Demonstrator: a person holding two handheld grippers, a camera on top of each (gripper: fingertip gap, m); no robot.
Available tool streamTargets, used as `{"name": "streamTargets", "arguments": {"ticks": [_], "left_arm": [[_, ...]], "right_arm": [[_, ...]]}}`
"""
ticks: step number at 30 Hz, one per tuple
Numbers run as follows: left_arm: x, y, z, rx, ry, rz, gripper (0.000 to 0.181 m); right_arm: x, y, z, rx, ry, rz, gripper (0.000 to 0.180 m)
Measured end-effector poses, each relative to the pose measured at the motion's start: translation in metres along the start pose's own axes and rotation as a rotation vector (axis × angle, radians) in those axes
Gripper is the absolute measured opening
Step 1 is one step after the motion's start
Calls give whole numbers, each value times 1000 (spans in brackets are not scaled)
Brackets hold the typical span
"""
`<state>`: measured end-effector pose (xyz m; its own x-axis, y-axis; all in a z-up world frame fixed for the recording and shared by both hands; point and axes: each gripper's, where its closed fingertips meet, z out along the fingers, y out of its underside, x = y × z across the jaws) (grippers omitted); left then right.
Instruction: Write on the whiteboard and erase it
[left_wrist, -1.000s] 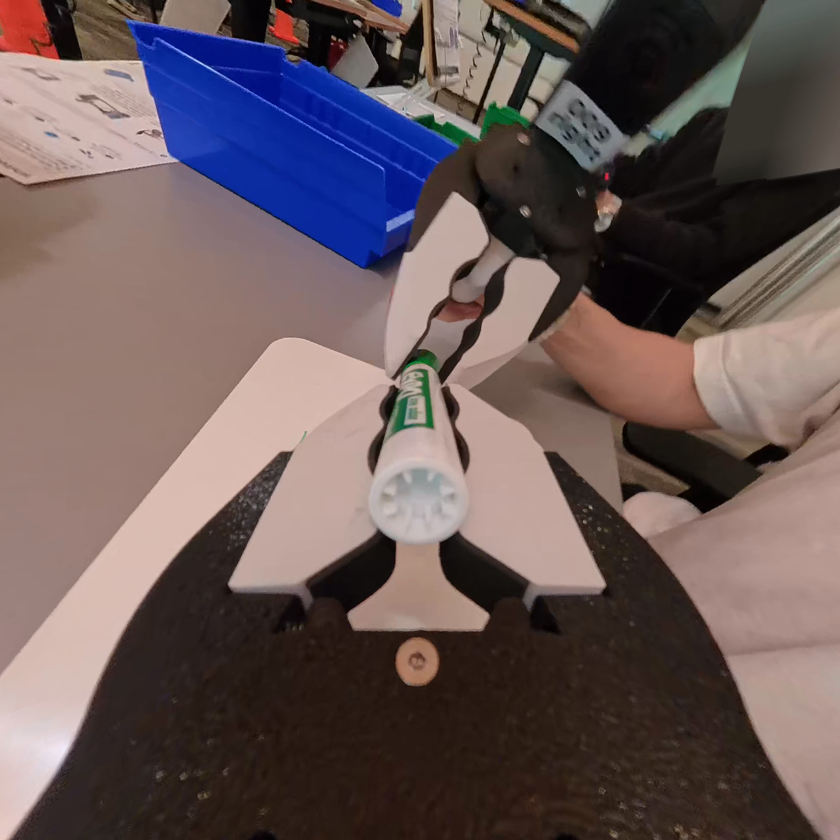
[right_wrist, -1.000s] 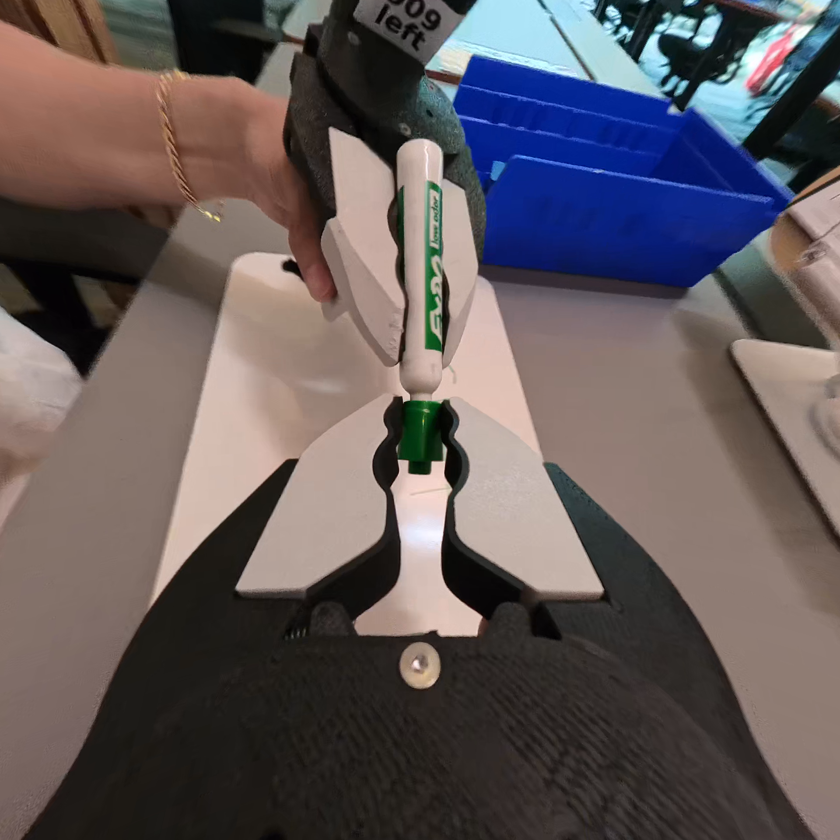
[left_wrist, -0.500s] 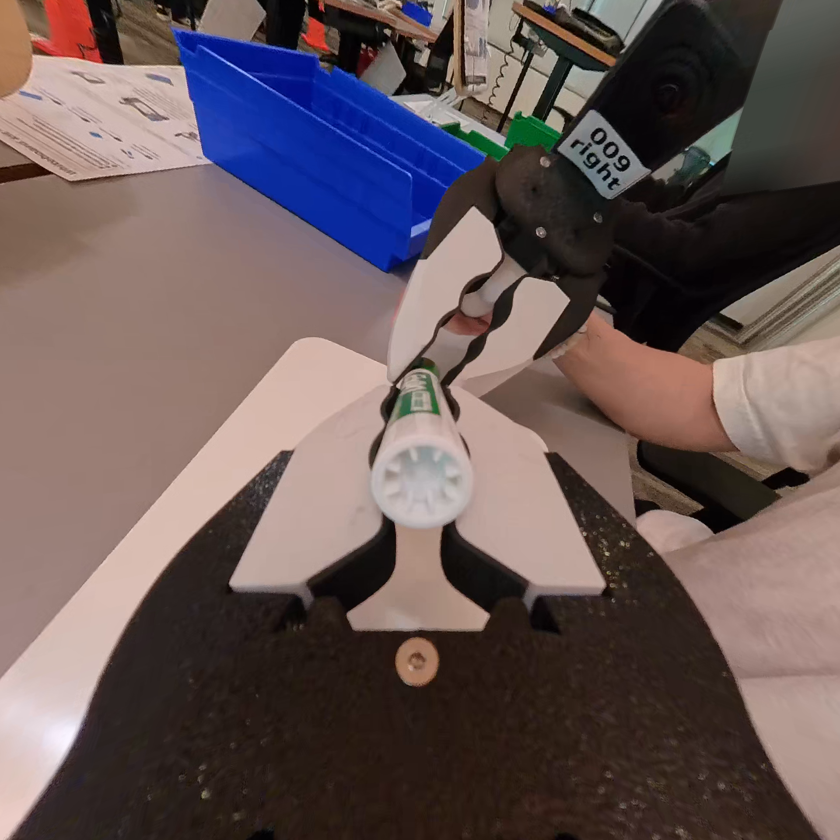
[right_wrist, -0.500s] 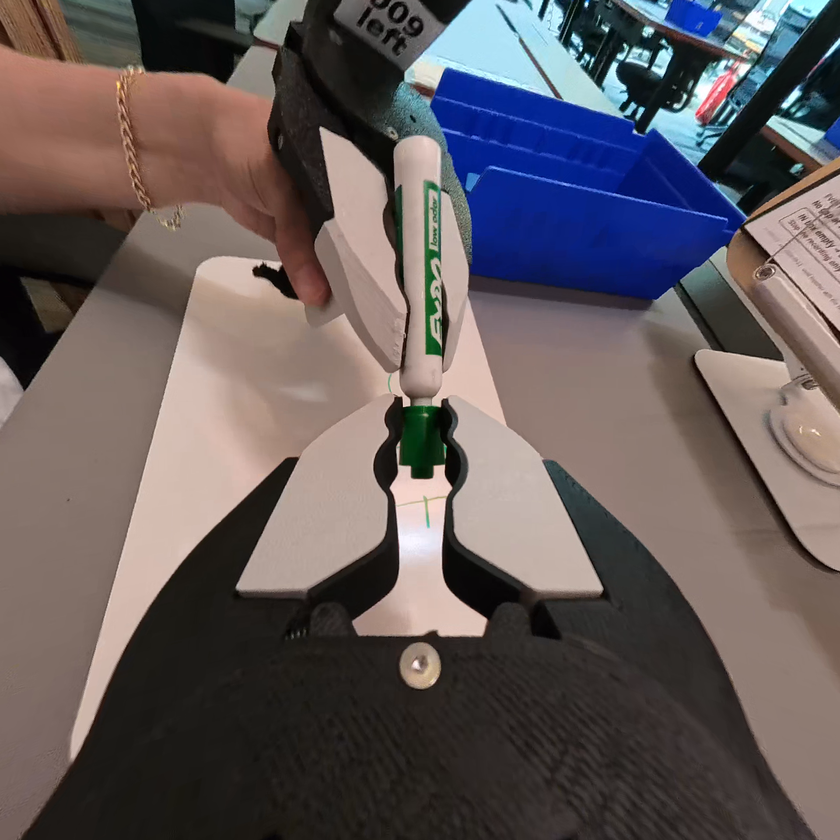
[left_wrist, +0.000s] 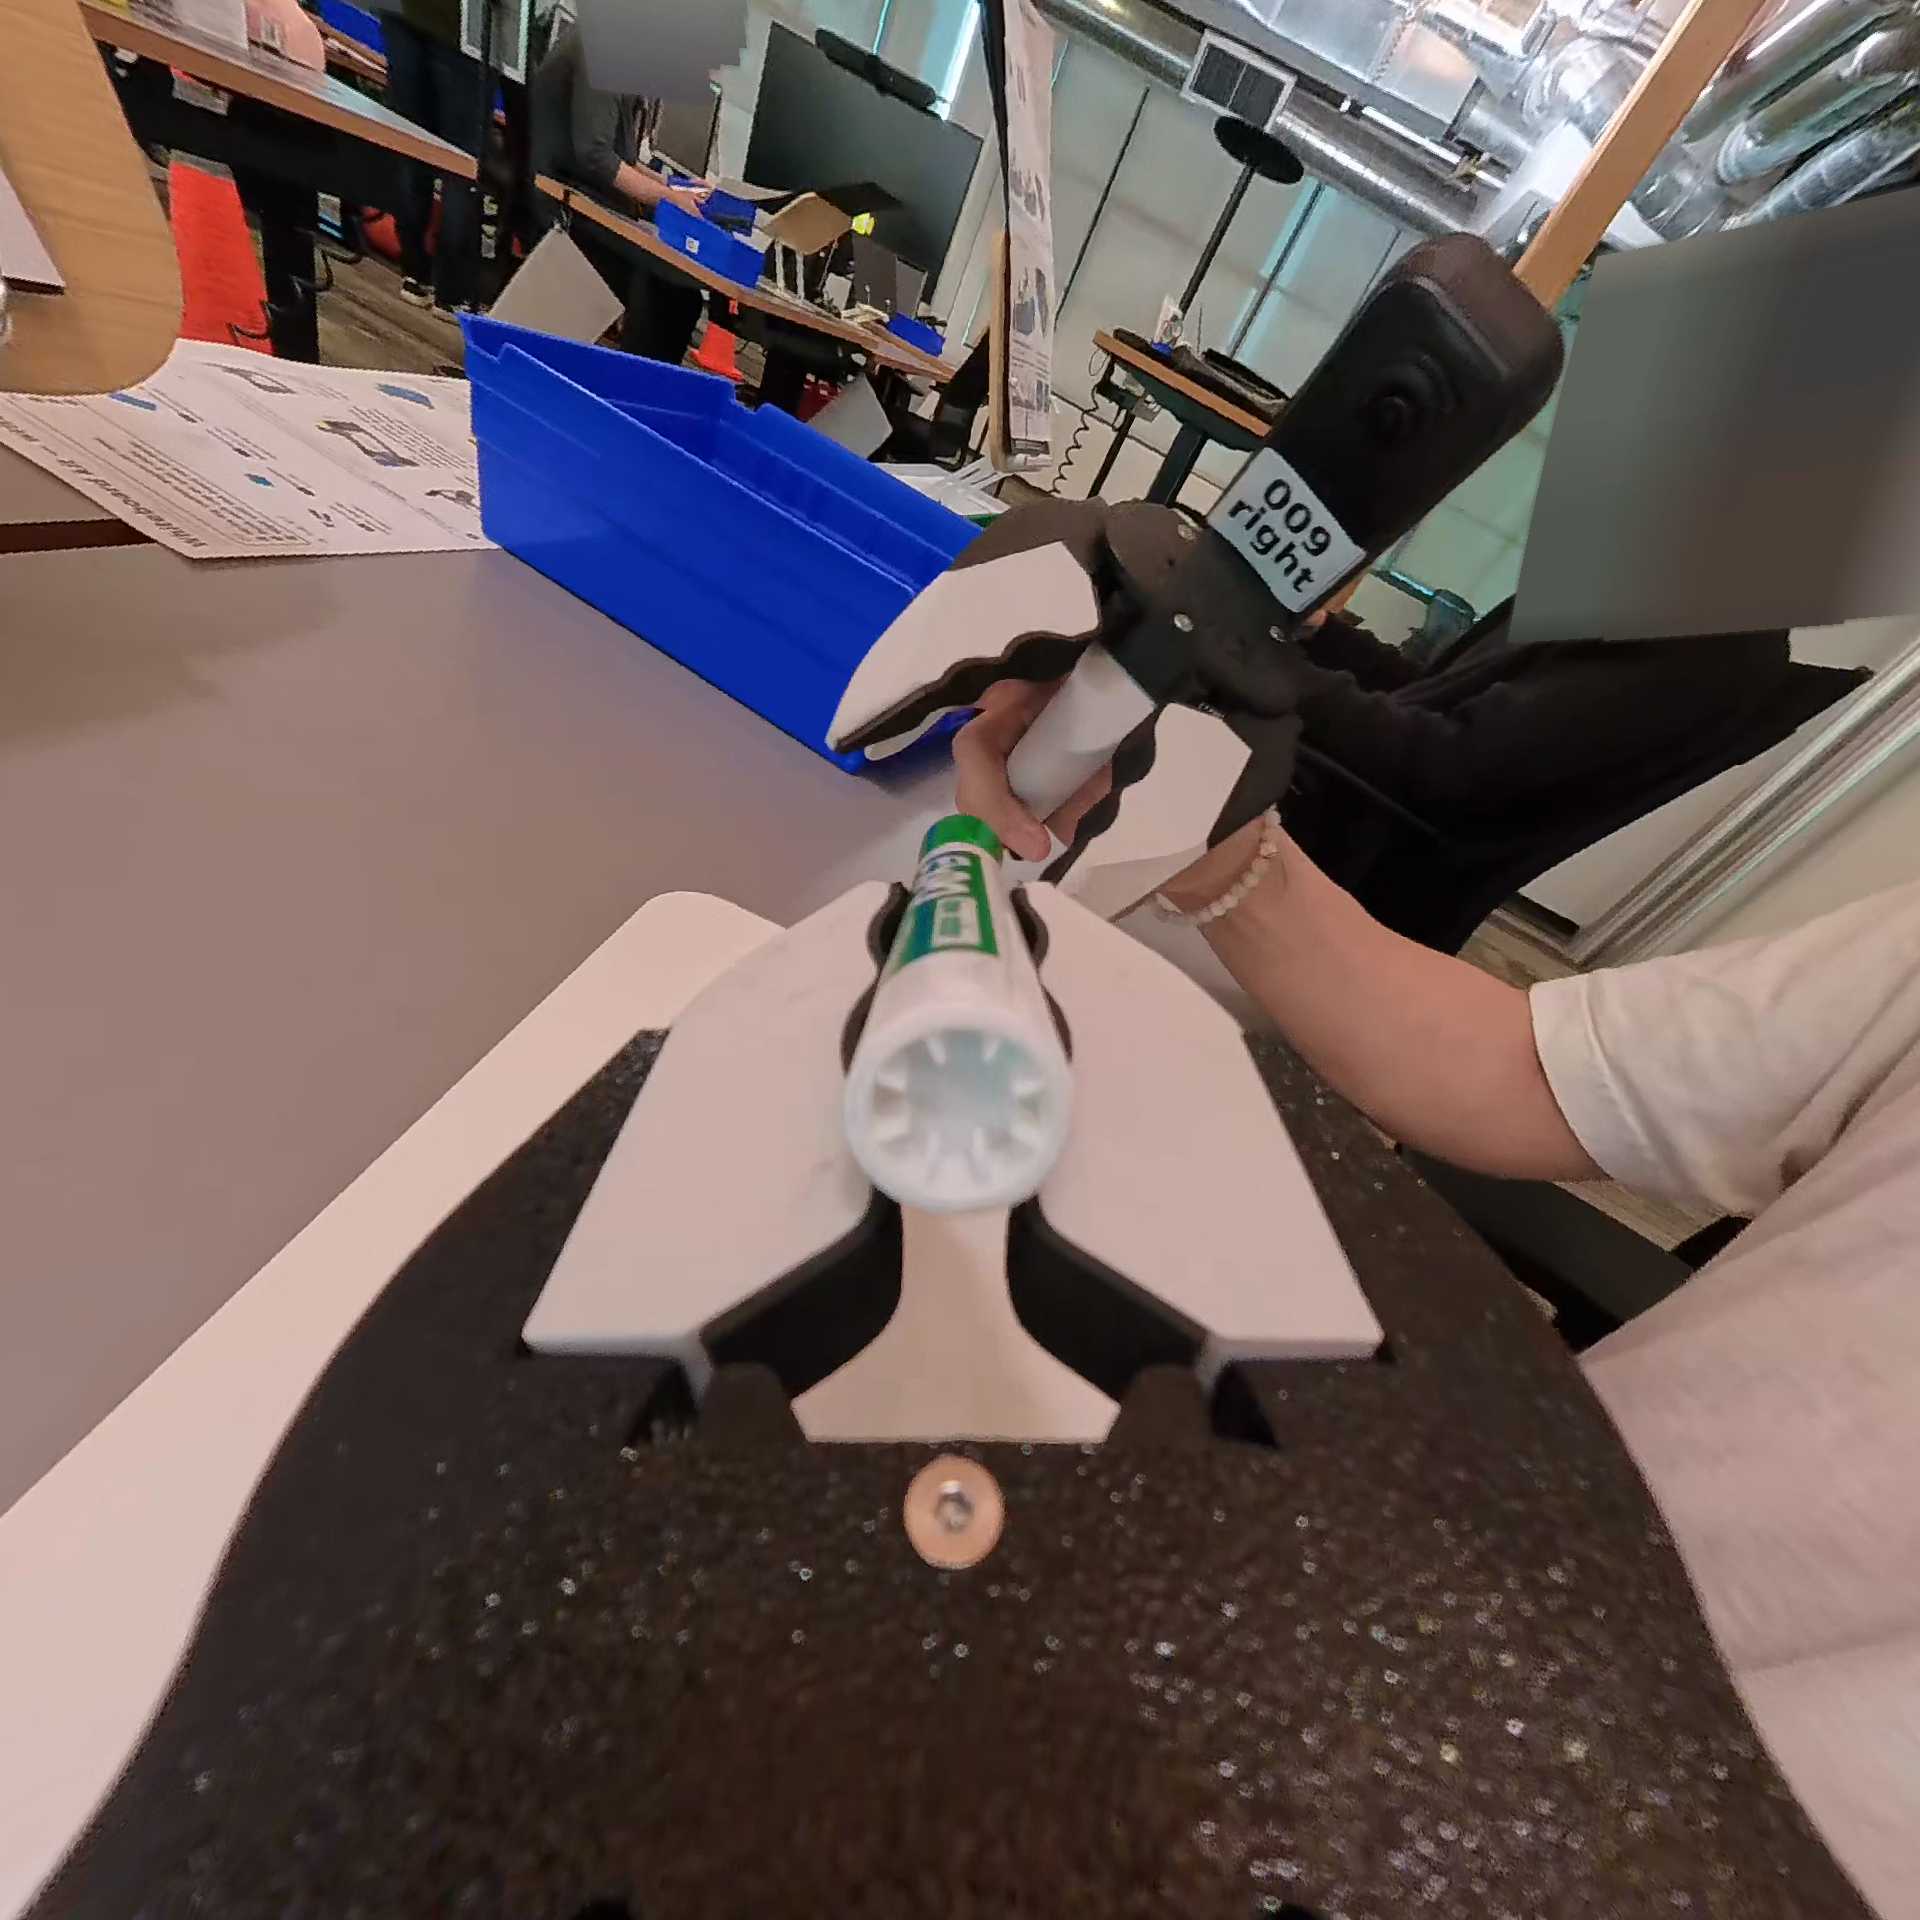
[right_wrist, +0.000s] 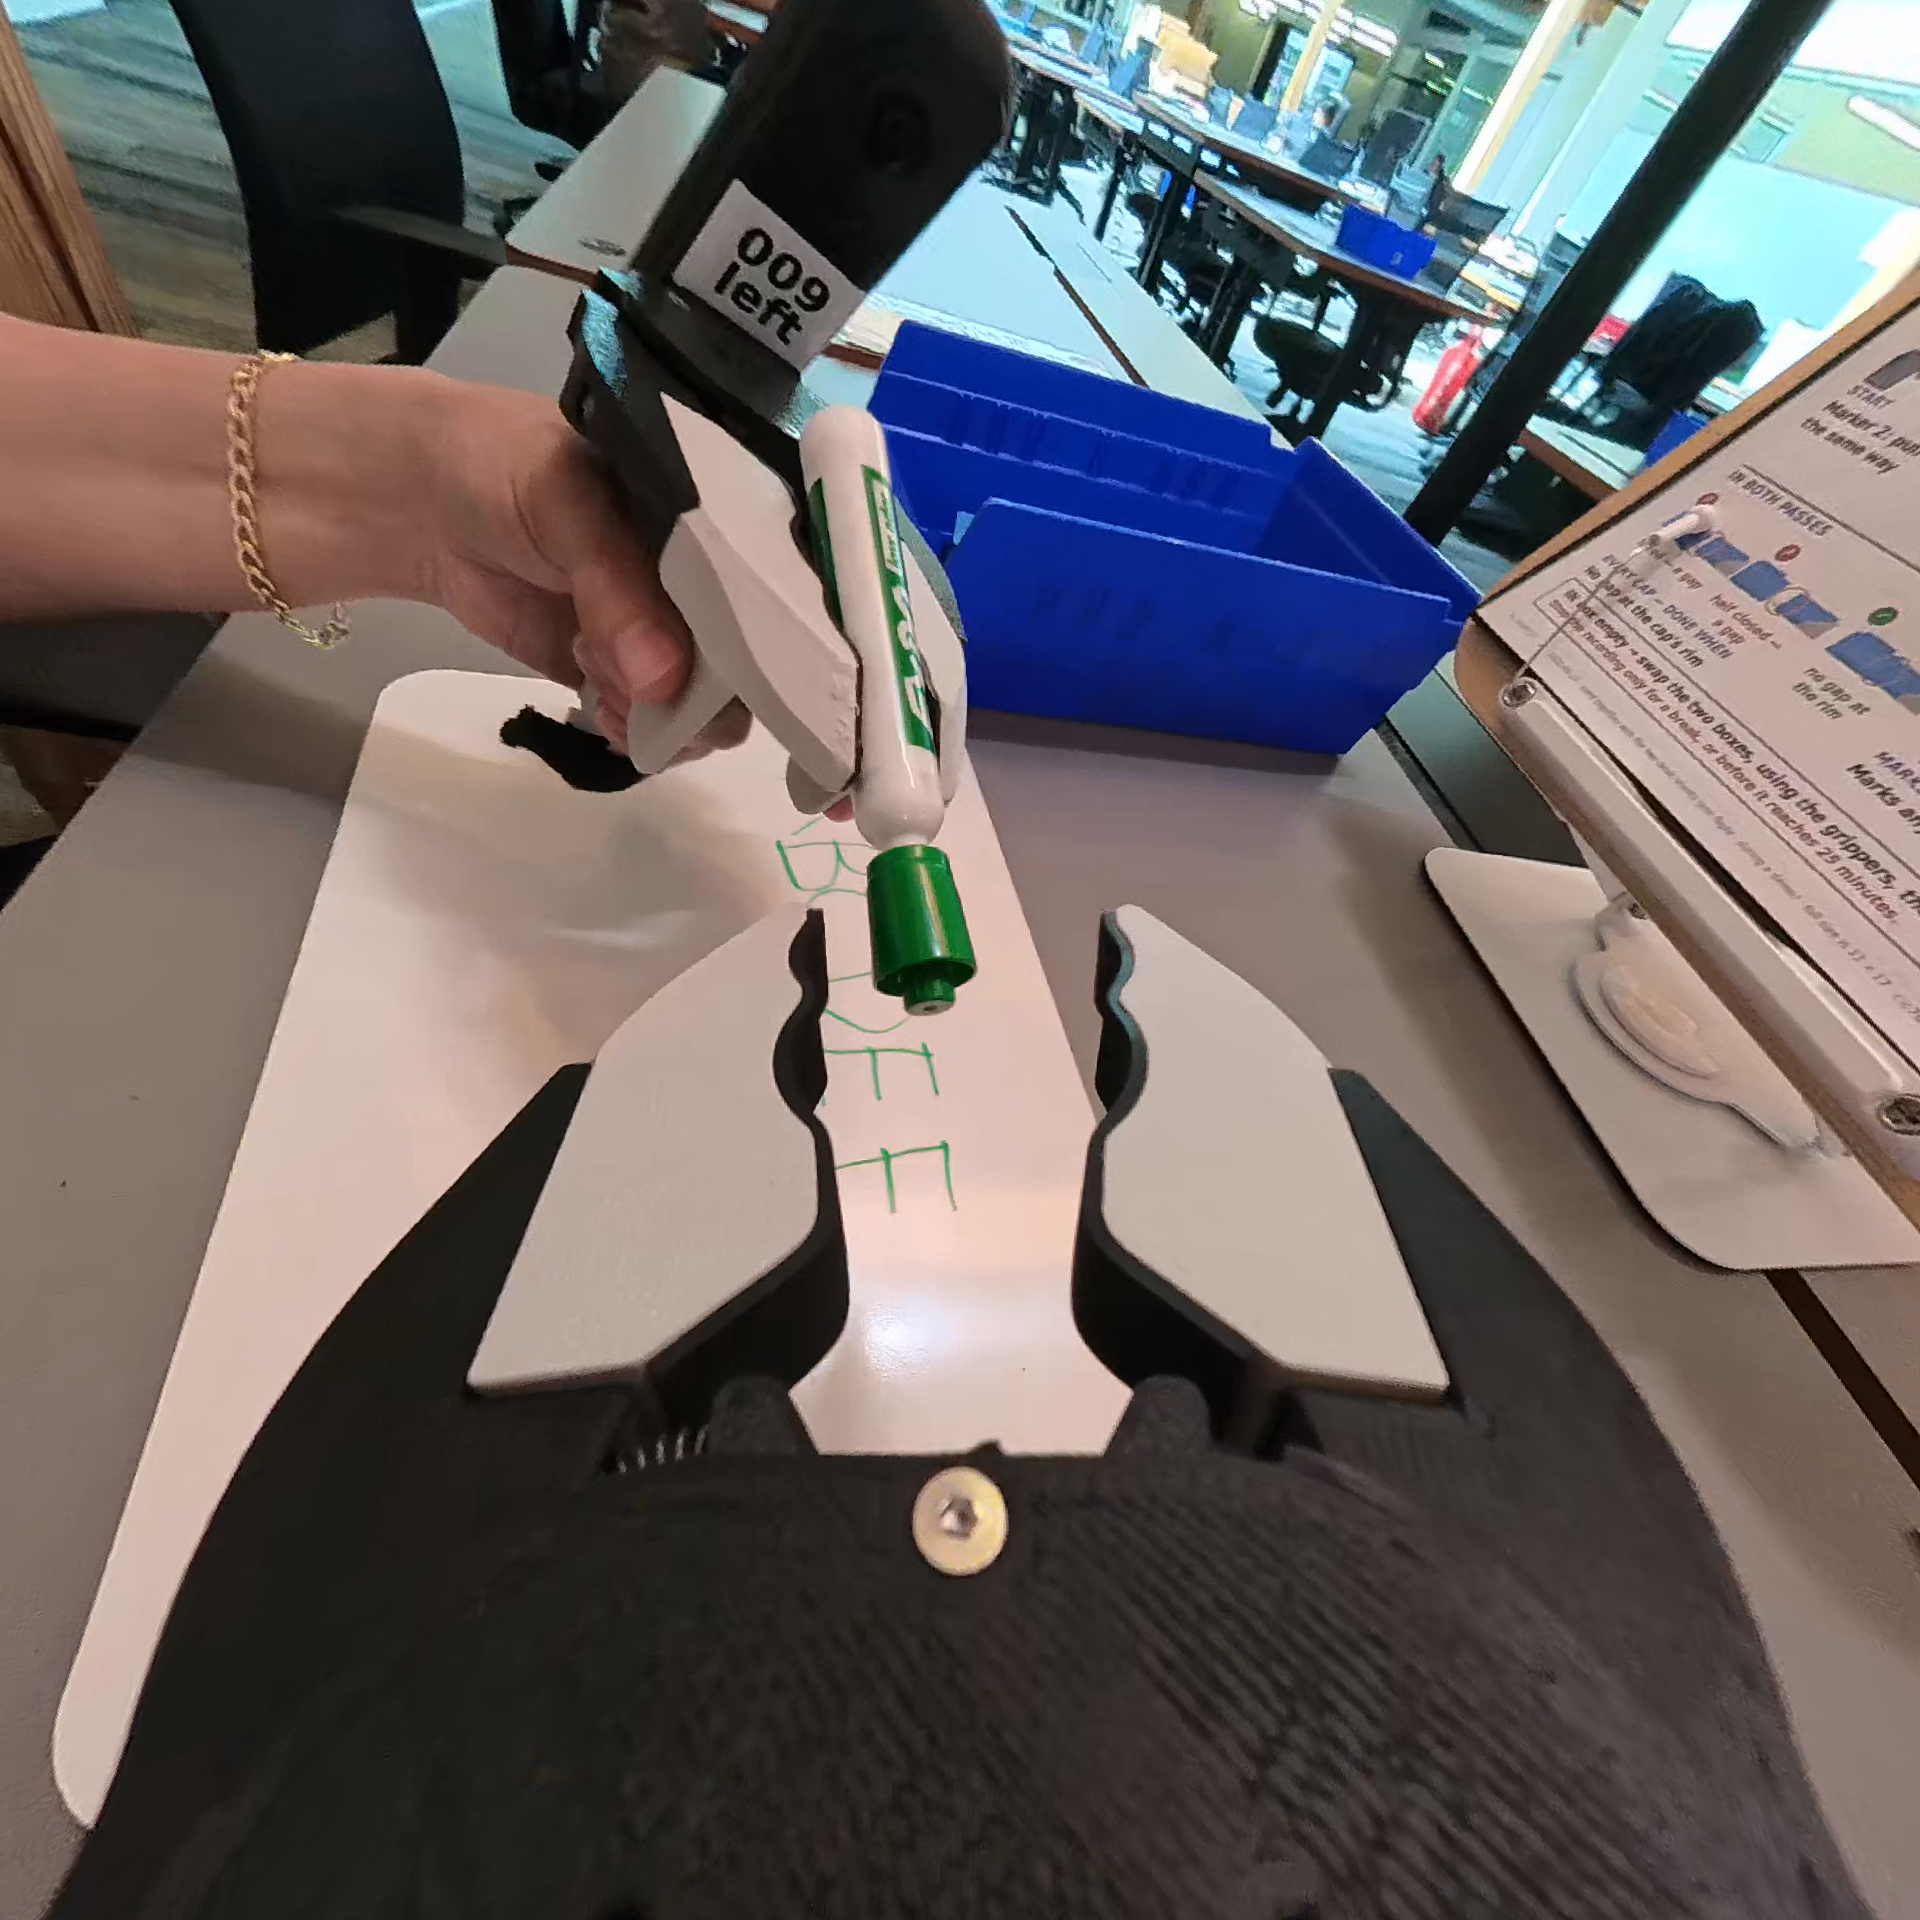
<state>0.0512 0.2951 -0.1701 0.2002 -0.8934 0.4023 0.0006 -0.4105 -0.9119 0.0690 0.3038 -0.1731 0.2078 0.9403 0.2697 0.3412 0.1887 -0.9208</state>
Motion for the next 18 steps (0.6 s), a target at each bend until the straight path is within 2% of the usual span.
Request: {"name": "streamTargets", "arguments": {"ticks": [2,4,10,16,18], "left_arm": [[1,-3,-1,29,8,-14,18],[2,-5,-1,40,25,-25,18],[9,-5,1,46,57,-22,18],[13,-7,1,75,106,-60,18],[14,-3,0,33,99,-5,19]], "right_arm": [[-3,-3,-1,31,-23,3,46],[-9,-6,-2,58,-67,0,32],[-12,-10,-1,88,-94,35,19],[-14,-14,-3,89,-117,71,18],[-16,-15,-4,67,-106,57,18]]}}
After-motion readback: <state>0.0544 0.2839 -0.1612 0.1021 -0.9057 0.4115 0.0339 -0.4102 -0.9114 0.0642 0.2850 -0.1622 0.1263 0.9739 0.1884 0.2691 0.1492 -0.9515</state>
